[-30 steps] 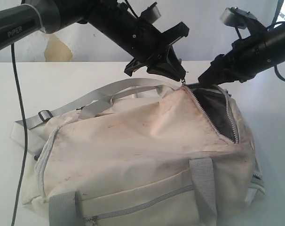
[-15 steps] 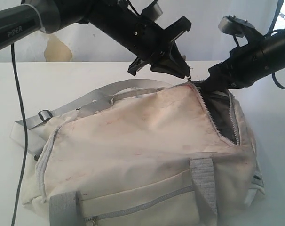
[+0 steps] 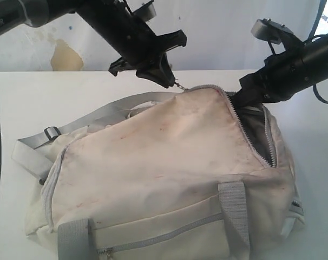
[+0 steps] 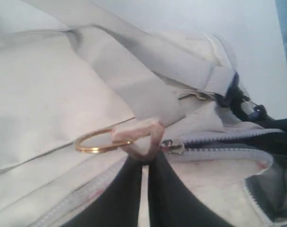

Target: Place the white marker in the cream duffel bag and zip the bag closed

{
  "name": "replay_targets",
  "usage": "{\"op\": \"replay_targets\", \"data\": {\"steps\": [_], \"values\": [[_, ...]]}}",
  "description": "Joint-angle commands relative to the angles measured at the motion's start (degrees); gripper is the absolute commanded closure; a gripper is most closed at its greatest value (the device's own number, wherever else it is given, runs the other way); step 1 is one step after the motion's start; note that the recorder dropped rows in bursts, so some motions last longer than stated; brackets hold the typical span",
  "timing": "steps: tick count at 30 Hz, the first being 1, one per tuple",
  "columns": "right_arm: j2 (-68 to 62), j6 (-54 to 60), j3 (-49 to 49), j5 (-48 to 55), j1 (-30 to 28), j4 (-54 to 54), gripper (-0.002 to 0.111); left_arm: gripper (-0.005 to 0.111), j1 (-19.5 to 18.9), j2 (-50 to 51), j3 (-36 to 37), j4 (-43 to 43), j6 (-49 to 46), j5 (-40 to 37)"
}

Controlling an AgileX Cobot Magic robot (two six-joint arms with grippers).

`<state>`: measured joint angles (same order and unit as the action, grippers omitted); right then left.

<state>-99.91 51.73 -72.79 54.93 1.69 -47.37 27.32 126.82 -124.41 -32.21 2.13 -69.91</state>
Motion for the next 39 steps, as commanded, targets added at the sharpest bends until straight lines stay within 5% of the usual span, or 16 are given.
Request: {"op": "replay_targets", "data": {"steps": [1,4,15,31,39], "values": [[0.48,-0.65,0.21,0.60,-0.07,0.12,0.108,0.107,-0.69,-2.95,-0.20,9.38,0.82,-0.05],[0.48,-1.58,0.21,0.60,-0.63,0.12,0.108,0.107,-0.91,-5.20,1.15,21.37,0.82,-0.05],[0.48,-5.35,0.21,4.28,-2.39,5.41,0.108,0.107,-2.21,-16.25,28.25,32.21,-0.90,-0.05],[0.48,-5.69,0.21,6.62,-2.39,9.89,0.108,0.105,-6.65,-17.62,34.68,34.56,-2.13,-0.05],[0.48,-5.56,0.21,6.41,-2.39,9.90,0.108,0.054,-6.65,-17.62,34.68,26.45,-5.60,6.34]]}}
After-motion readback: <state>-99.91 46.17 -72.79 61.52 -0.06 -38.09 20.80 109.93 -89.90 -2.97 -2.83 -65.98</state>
